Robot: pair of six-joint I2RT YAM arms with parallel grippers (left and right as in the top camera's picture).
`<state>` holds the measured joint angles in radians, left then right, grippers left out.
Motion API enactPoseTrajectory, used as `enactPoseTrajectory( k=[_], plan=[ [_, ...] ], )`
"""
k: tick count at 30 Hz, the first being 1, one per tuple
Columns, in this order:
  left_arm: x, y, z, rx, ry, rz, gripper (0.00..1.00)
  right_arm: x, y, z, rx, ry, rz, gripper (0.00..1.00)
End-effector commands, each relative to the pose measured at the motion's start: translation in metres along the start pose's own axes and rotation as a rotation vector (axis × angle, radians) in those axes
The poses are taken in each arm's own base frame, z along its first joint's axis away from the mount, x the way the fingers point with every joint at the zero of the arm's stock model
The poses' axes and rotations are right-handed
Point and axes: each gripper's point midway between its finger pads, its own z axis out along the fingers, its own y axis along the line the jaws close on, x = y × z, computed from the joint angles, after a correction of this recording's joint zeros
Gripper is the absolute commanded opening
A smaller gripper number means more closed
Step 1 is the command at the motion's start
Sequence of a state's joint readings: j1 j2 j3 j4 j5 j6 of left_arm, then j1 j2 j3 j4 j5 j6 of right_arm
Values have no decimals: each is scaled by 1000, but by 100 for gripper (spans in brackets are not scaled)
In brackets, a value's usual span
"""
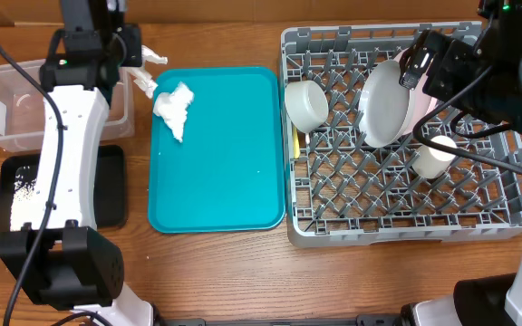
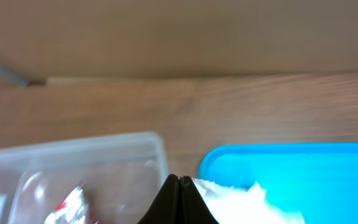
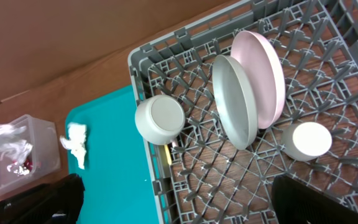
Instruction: Sort waste into correct bins and load items into the dishwasher rack
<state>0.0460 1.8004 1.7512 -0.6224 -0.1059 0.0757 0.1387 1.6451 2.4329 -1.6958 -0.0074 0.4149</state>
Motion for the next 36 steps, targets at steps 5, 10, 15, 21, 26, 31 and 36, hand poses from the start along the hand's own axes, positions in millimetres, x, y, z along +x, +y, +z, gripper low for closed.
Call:
enactPoseTrajectory(
  k=[5,10,15,21,26,31,36],
  plan=[
    [11,31,14,59,20,-89,4,0,4,-4,-25,-3,2,100],
    [31,-25,9,152,115,-22,4,0,4,-4,-25,-3,2,100],
    [68,-52,15,102,232,45,4,0,4,-4,-24,-4,2,100],
    [119,-64,53,106,356,43,4,0,4,-4,-25,-3,2,100],
    [84,-70,23,169,280,11,4,0,4,-4,-24,-4,2,100],
    [29,-28,-20,6,111,2,4,0,4,-4,-24,-4,2,100],
    [15,52,-20,-251,50,-52,4,0,4,-4,-25,-3,2,100]
  ],
)
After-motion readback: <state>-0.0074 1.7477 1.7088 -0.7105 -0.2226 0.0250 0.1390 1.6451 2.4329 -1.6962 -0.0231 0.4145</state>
